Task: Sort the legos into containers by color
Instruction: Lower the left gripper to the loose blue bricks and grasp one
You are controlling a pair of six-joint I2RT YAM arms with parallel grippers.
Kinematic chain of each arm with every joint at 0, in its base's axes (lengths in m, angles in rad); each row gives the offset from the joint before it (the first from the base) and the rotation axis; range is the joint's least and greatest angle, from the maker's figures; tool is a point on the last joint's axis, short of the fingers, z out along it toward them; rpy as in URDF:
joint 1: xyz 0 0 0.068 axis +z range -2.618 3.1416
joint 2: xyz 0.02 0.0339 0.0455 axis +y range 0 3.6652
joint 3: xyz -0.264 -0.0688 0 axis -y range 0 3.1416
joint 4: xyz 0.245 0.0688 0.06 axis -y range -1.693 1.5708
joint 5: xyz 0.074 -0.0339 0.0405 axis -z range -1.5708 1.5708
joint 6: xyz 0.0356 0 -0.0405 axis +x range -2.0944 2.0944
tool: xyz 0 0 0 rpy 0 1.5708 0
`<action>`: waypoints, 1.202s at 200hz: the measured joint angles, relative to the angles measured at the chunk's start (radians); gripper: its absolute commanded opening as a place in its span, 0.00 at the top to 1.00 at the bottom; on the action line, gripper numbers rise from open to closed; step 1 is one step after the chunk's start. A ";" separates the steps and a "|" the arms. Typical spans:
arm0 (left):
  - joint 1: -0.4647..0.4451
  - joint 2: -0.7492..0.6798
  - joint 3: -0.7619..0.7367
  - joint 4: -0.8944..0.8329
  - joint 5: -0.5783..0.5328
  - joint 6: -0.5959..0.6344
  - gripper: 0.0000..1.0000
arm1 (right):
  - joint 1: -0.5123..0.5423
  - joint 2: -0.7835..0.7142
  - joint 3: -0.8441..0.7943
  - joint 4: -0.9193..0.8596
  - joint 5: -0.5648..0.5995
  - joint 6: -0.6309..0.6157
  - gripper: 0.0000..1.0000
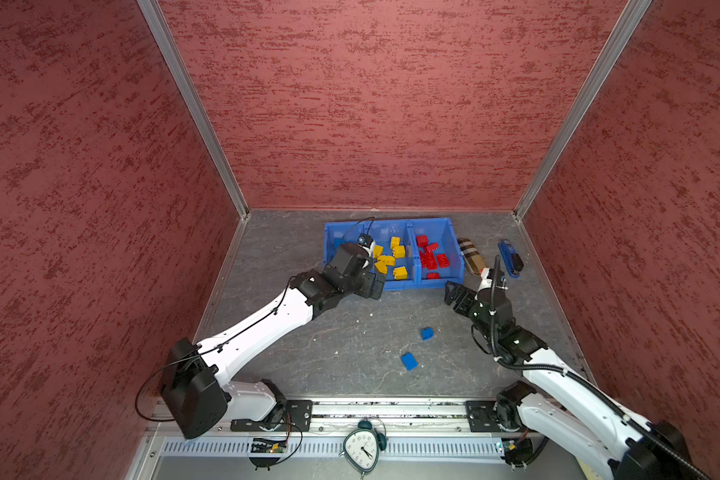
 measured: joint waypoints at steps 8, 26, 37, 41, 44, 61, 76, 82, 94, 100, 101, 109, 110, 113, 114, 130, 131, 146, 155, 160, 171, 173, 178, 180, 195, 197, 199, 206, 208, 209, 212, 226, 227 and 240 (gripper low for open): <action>-0.031 0.014 0.000 -0.013 0.026 0.019 0.01 | 0.000 -0.013 -0.013 -0.023 0.010 0.006 0.01; -0.105 0.083 0.000 -0.052 0.095 0.051 0.00 | -0.001 -0.037 -0.033 -0.077 0.017 0.018 0.01; -0.144 0.141 0.004 -0.075 0.120 0.060 0.00 | -0.001 -0.051 -0.042 -0.106 0.022 0.026 0.01; -0.159 0.165 0.005 -0.081 0.128 0.063 0.00 | -0.001 -0.055 -0.044 -0.115 0.024 0.029 0.01; -0.169 0.182 0.006 -0.084 0.134 0.066 0.00 | -0.001 -0.060 -0.046 -0.126 0.027 0.034 0.01; -0.218 0.274 0.014 -0.085 0.166 0.080 0.03 | -0.001 -0.086 -0.057 -0.169 0.051 0.063 0.01; -0.238 0.347 0.032 -0.069 0.212 0.092 0.09 | -0.009 -0.132 -0.085 -0.189 0.061 0.082 0.01; -0.239 0.372 0.046 -0.063 0.227 0.097 0.10 | -0.016 -0.157 -0.101 -0.193 0.060 0.088 0.01; -0.240 0.438 0.096 -0.045 0.252 0.116 0.13 | -0.038 -0.207 -0.131 -0.208 0.059 0.098 0.01; -0.240 0.469 0.121 -0.032 0.259 0.125 0.14 | -0.048 -0.232 -0.142 -0.224 0.059 0.104 0.01; -0.240 0.475 0.127 -0.031 0.260 0.127 0.15 | -0.049 -0.234 -0.143 -0.225 0.059 0.104 0.01; -0.240 0.518 0.165 -0.016 0.266 0.145 0.17 | -0.059 -0.262 -0.150 -0.251 0.061 0.109 0.01; -0.240 0.523 0.168 -0.014 0.267 0.145 0.17 | -0.060 -0.264 -0.150 -0.254 0.061 0.109 0.01; -0.240 0.542 0.185 -0.008 0.269 0.152 0.18 | -0.062 -0.275 -0.151 -0.264 0.063 0.110 0.01; -0.240 0.545 0.188 -0.006 0.270 0.154 0.18 | -0.063 -0.277 -0.151 -0.266 0.064 0.110 0.01; -0.240 0.620 0.249 0.022 0.270 0.190 0.20 | -0.071 -0.330 -0.151 -0.306 0.075 0.110 0.01; -0.240 0.623 0.251 0.022 0.269 0.192 0.20 | -0.071 -0.335 -0.151 -0.309 0.076 0.109 0.01; -0.240 0.672 0.290 0.029 0.269 0.229 0.22 | -0.072 -0.386 -0.151 -0.336 0.089 0.105 0.01; -0.241 0.690 0.307 0.028 0.267 0.251 0.23 | -0.073 -0.409 -0.151 -0.347 0.096 0.103 0.01; -0.243 0.700 0.315 0.028 0.265 0.263 0.24 | -0.073 -0.418 -0.151 -0.353 0.099 0.103 0.01; -0.250 0.715 0.329 0.027 0.256 0.293 0.25 | -0.073 -0.432 -0.151 -0.362 0.106 0.103 0.01; -0.252 0.717 0.331 0.027 0.254 0.298 0.26 | -0.073 -0.433 -0.151 -0.363 0.107 0.102 0.01; -0.257 0.721 0.334 0.027 0.250 0.309 0.26 | -0.073 -0.436 -0.151 -0.365 0.109 0.103 0.01; -0.259 0.722 0.335 0.027 0.249 0.315 0.27 | -0.073 -0.437 -0.151 -0.366 0.111 0.103 0.01; -0.278 0.733 0.343 0.021 0.237 0.347 0.32 | -0.073 -0.437 -0.151 -0.366 0.114 0.103 0.01; -0.281 0.735 0.345 0.020 0.235 0.348 0.33 | -0.073 -0.436 -0.151 -0.366 0.114 0.103 0.01; -0.284 0.736 0.346 0.019 0.233 0.351 0.34 | -0.073 -0.436 -0.151 -0.365 0.114 0.103 0.01; -0.290 0.742 0.350 0.018 0.226 0.360 0.37 | -0.073 -0.433 -0.151 -0.365 0.114 0.103 0.01; -0.292 0.743 0.351 0.015 0.225 0.365 0.37 | -0.073 -0.433 -0.151 -0.365 0.114 0.103 0.01; -0.293 0.743 0.352 0.014 0.224 0.369 0.38 | -0.073 -0.432 -0.151 -0.365 0.114 0.103 0.01; -0.296 0.745 0.354 0.013 0.223 0.369 0.39 | -0.073 -0.431 -0.151 -0.364 0.114 0.103 0.01; -0.306 0.754 0.359 0.009 0.212 0.381 0.43 | -0.073 -0.422 -0.151 -0.362 0.114 0.103 0.01; -0.306 0.755 0.359 0.008 0.212 0.383 0.43 | -0.073 -0.421 -0.151 -0.362 0.114 0.103 0.01; -0.310 0.761 0.359 0.003 0.199 0.393 0.45 | -0.073 -0.411 -0.151 -0.357 0.114 0.103 0.01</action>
